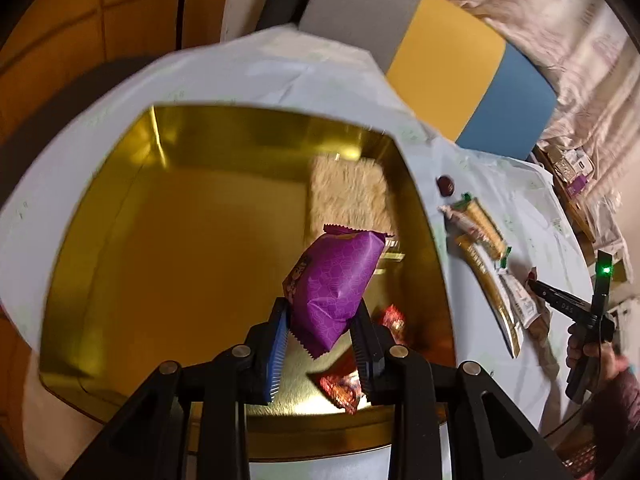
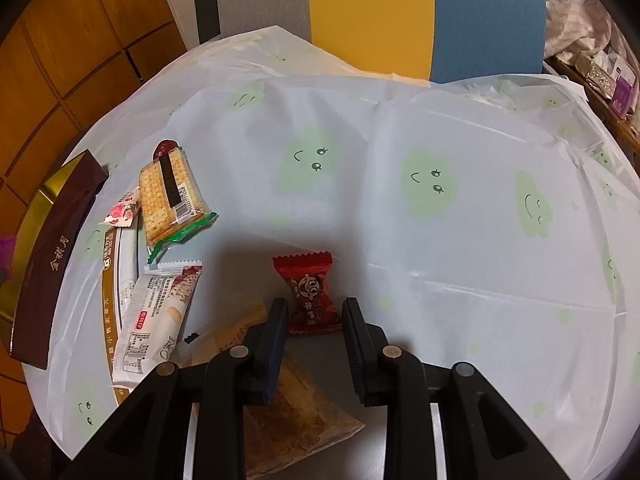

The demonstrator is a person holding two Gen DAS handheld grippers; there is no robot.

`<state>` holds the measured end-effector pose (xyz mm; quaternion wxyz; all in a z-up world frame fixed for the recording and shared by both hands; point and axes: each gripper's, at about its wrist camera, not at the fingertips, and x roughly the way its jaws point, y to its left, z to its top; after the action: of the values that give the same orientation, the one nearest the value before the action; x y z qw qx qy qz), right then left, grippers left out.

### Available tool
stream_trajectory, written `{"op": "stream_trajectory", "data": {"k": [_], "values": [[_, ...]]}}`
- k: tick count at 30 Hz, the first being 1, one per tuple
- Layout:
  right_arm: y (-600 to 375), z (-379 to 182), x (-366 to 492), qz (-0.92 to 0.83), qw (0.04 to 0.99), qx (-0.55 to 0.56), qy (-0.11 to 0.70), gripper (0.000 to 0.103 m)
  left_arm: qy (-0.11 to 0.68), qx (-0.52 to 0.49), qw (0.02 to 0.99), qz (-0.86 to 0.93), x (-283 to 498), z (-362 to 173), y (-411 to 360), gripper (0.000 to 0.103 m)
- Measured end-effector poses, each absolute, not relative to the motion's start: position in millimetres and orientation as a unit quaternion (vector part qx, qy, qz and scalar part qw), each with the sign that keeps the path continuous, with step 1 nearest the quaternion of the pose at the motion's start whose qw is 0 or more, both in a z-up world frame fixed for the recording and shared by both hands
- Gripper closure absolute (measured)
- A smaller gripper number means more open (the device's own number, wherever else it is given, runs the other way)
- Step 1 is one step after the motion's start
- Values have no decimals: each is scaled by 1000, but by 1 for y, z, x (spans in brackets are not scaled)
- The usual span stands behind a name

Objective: Organize snacks
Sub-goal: 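Drop the purple snack in the tray with the left tool while the right tool grasps the red candy, then lift the small red candy with the right tool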

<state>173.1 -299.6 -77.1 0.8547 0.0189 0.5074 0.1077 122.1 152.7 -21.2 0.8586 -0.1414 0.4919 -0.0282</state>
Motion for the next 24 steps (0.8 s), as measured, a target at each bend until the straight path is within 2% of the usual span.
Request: {"op": "stream_trajectory", "data": {"k": [11,15,19,24], "values": [[-299,-76,172,104,857,16,504,74,511,-140,848,-21,137,-49,124,69],[-299,-76,172,103,857,14,505,73,511,-129,850,-16,134,-52,119,64],[-299,-76,173,102,857,15,505,73,495,-106,862,2,124,-48,116,52],[-298,-75,173,101,857,18,505,70,460,-75,885,14,109,-32,109,48]]}}
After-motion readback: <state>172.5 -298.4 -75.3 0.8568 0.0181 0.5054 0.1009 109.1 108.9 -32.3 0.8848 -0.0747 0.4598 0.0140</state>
